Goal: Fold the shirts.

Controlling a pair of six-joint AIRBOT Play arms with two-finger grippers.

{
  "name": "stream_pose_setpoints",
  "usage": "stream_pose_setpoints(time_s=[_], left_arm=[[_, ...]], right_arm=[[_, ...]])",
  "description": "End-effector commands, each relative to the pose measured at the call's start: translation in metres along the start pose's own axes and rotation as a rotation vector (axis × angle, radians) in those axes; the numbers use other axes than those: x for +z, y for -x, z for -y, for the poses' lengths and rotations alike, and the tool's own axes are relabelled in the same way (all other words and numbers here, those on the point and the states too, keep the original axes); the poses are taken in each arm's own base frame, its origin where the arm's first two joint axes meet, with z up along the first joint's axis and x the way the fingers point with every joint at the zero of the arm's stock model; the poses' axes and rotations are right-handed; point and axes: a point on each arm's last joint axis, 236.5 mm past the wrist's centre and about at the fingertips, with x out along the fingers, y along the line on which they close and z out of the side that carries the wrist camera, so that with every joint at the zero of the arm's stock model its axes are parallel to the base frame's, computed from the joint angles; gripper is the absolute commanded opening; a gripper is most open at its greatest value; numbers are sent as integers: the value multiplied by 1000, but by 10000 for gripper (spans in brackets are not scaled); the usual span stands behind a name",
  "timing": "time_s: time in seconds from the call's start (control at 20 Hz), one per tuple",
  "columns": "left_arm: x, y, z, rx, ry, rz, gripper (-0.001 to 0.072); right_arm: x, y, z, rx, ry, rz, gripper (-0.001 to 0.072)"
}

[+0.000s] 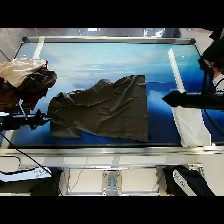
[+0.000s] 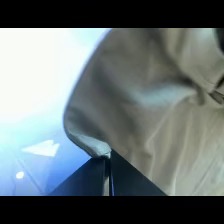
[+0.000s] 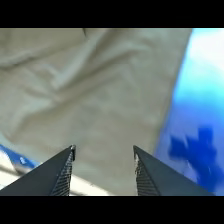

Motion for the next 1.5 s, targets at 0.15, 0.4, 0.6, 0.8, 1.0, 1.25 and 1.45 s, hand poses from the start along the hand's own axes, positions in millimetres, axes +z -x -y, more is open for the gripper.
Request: stream_pose_setpoints(time_s=[0.15, 0.4, 0.6, 0.8, 1.0, 1.25, 1.45], left_arm=[[6, 9, 10, -6, -43, 27, 14], [8, 13, 14, -5, -54, 42, 14], [8, 13, 14, -5, -54, 42, 14], [8, 13, 14, -5, -54, 42, 14], [8, 13, 14, -5, -54, 42, 14], [8, 13, 14, -5, -54, 42, 14], [8, 13, 14, -5, -53, 42, 14]], right_arm=[[-149, -72, 33, -49, -464, -233, 404], [-199, -118, -15, 230, -872, -273, 428], [-208, -125, -13, 223, -924, -306, 447], [-211, -135, -10, 211, -1012, -341, 447], [-218, -155, 5, 165, -1089, -370, 447], [-227, -171, 14, 139, -1133, -393, 445], [-200, -181, 31, 136, -1145, -255, 263]])
